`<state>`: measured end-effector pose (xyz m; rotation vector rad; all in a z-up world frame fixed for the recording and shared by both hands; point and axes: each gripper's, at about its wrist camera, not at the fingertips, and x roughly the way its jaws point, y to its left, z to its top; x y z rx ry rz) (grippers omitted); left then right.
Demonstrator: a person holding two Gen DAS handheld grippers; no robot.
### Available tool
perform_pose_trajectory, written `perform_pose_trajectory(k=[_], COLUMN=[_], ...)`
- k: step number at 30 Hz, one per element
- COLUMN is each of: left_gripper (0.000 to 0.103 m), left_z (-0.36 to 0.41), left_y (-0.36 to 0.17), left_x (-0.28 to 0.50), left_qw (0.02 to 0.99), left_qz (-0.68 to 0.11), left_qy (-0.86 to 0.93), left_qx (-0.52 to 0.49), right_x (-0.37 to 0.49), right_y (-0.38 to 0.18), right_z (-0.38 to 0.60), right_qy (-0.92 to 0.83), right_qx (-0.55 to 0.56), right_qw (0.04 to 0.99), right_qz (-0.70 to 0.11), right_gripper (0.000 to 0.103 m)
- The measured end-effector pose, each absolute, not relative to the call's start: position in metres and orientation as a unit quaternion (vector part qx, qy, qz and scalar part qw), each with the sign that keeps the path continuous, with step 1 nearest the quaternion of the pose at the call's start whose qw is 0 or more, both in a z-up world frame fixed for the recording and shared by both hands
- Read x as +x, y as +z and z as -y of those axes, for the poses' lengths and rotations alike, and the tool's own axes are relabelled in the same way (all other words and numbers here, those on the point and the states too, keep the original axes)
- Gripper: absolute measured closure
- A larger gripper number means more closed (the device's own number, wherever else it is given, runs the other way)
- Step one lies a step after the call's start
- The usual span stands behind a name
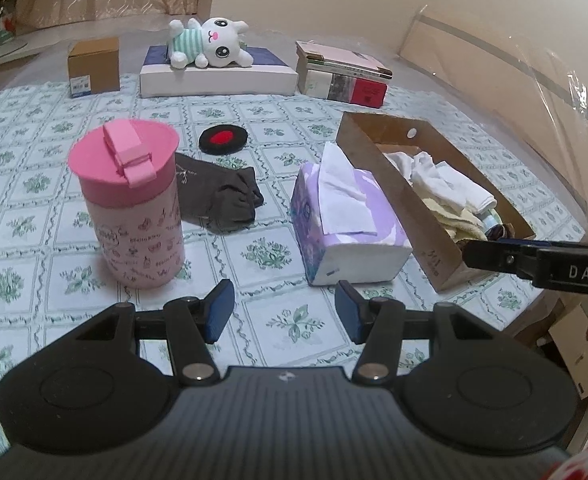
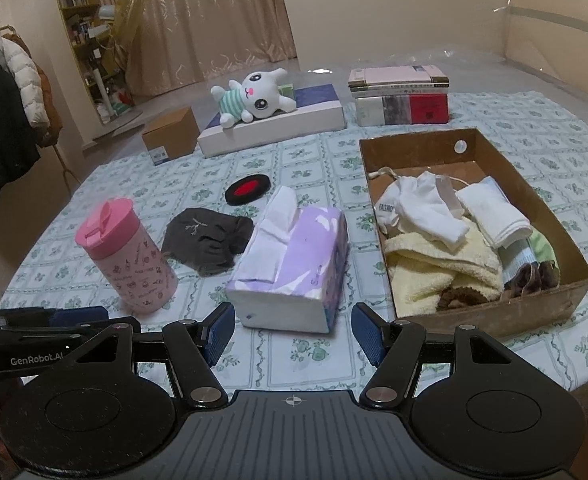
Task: Organize soft objects
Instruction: 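Lift both grippers away from the tray, then grasp the dark sock with the left gripper while the right reaches toward the black-red pad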
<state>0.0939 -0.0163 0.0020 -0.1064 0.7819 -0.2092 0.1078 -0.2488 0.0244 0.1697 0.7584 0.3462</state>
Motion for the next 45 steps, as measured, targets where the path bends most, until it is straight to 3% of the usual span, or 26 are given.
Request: perform_pose_trajectory(k=[25, 34, 45], left_gripper=[0.052, 0.052, 0.053], left_z=[0.020, 0.034, 0.053], left_y=[0.042, 0.032, -0.014], left_x=[0.215, 0.287, 0.357], left_qw=[0.892, 0.842, 0.772], left_qz=[-0.404, -0.474, -0.563], left_qy=[-0.176, -0.201, -0.211], left_qx=[0.101, 0.161, 0.206], right_x=[0.188, 0.231, 0.307], right_y=[0.037, 0.044, 0.016], right_z=[0.231, 0.229, 0.214], right_qy=[0.210, 0.224, 0.309], right_qx=[0.030, -0.011, -0.105], right_qw=[0.917, 0.919, 0.864], right_qz=[-0.337, -0.325, -0.383], right_gripper=[0.038, 0.038, 0.039])
